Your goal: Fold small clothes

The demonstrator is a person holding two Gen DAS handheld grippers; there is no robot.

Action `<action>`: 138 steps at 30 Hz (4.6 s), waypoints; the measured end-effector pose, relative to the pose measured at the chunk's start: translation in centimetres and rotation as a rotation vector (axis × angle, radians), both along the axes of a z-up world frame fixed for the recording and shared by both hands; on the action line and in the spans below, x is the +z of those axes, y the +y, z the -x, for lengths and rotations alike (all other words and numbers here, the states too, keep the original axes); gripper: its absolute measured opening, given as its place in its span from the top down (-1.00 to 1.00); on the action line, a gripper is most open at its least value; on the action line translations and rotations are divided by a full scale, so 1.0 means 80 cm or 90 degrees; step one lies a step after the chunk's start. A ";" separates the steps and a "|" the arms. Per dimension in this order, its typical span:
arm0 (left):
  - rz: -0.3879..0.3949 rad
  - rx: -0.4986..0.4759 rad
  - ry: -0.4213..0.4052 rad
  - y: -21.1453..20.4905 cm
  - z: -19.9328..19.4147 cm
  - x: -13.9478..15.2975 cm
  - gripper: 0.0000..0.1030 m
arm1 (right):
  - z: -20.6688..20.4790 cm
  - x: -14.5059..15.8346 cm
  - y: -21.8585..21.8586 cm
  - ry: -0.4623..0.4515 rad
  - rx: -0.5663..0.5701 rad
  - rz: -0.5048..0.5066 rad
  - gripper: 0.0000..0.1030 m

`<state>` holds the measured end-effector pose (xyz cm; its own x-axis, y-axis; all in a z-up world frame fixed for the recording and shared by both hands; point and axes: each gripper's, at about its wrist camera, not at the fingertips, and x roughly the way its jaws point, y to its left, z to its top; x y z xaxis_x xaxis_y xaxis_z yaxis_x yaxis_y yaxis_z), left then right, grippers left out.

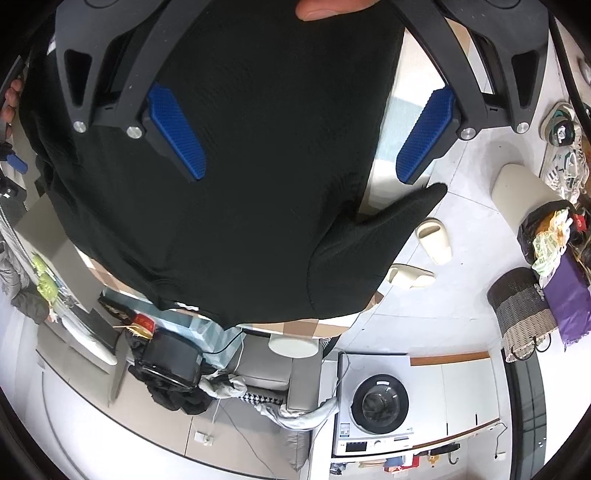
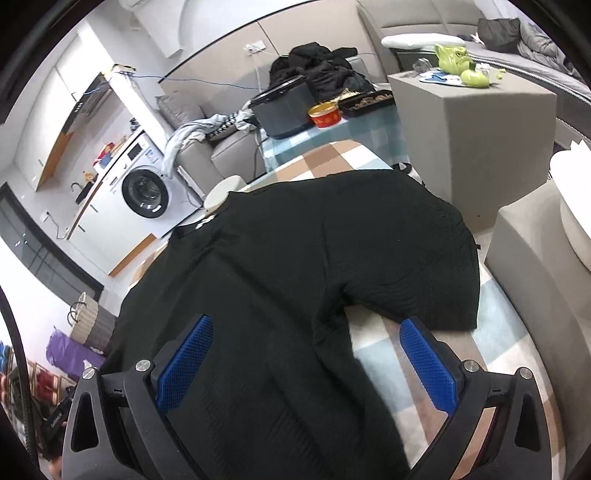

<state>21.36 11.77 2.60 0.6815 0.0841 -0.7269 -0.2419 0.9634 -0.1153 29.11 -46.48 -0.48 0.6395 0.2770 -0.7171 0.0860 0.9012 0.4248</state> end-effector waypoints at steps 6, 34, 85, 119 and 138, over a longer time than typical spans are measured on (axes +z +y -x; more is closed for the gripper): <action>-0.004 0.006 0.016 0.011 -0.044 -0.018 -0.99 | -0.024 -0.017 -0.035 0.028 -0.060 -0.044 -0.79; 0.005 0.004 0.025 0.014 -0.070 -0.063 -0.99 | -0.062 -0.068 -0.086 0.146 -0.217 -0.138 0.20; 0.024 0.039 0.017 0.035 -0.045 -0.076 -0.99 | -0.198 -0.058 0.008 0.083 -0.052 -0.168 0.39; 0.271 0.239 0.041 0.194 -0.031 -0.138 -0.60 | -0.148 -0.012 0.024 0.017 0.100 0.011 -0.08; 0.216 0.188 -0.104 0.190 -0.087 -0.089 0.91 | -0.094 -0.003 0.038 0.029 0.101 0.005 -0.08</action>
<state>28.29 26.99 -4.56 0.7719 0.0679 -0.6321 -0.4526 0.7569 -0.4714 36.62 -43.46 -0.71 0.5549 0.3657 -0.7472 -0.0383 0.9085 0.4162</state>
